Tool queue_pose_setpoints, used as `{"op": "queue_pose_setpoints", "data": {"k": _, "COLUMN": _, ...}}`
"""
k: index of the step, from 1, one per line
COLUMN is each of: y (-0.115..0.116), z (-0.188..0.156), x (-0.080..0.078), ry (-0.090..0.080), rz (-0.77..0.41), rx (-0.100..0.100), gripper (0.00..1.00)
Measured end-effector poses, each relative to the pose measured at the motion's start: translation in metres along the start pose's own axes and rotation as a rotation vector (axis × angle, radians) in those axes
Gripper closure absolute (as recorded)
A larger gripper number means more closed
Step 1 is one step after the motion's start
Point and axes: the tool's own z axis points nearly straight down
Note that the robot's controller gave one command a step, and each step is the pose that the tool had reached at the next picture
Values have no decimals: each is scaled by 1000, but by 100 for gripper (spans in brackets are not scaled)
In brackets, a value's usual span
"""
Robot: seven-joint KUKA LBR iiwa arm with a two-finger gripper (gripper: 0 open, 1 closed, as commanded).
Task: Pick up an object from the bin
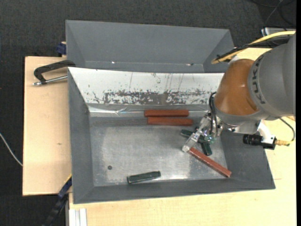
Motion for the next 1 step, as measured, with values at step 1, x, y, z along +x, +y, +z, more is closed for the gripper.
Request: {"op": "queue_pose_setpoints", "data": {"k": 1, "y": 5, "z": 0, "x": -11, "ry": -14, "rz": -219, "rx": -13, "gripper": 100}}
